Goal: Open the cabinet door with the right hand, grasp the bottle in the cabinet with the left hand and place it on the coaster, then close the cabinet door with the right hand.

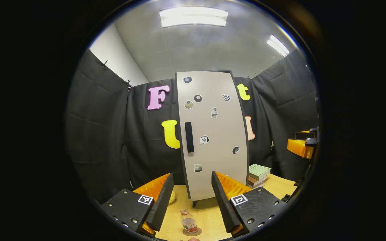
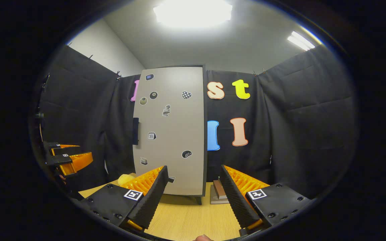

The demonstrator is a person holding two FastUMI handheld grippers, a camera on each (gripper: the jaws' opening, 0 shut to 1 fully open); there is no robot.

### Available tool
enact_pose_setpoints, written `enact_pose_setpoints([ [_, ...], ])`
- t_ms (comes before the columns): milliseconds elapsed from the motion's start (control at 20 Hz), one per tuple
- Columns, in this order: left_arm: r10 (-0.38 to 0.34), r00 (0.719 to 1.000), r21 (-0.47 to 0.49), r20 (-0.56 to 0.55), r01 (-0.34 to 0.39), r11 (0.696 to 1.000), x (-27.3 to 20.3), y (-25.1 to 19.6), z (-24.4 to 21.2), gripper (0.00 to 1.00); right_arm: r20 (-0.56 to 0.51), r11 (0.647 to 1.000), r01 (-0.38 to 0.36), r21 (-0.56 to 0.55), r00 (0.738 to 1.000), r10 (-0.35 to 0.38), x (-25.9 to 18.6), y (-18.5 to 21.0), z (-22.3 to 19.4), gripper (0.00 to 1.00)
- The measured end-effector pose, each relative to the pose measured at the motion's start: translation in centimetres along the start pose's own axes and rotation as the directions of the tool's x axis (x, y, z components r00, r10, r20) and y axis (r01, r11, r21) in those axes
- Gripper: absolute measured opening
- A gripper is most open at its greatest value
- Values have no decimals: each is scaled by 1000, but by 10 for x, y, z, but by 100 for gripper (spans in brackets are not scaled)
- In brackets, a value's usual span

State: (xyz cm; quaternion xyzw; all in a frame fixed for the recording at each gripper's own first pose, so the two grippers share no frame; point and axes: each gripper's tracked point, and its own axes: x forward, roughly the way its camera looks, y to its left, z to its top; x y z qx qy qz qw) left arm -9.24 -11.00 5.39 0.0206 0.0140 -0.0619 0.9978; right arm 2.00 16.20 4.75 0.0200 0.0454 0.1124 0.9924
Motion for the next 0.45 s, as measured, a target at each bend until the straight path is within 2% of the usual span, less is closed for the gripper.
enact_pose_setpoints([
  [50,-1,1000,-5,3,1,1000,-1,2,-1,66,-1,1000,-1,-2,1000,1,-1,3,0,98],
  [100,-2,1000,-9,3,2,1000,-1,4,-1,66,-1,1000,-1,-2,1000,1,-2,6,1,93],
  [150,-2,1000,-11,5,2,1000,-1,7,-1,66,0,1000,-1,-2,1000,1,-3,9,3,98],
  [450,-6,1000,-19,23,7,1000,2,13,4,66,9,1000,18,-15,1000,-18,-6,16,11,98],
])
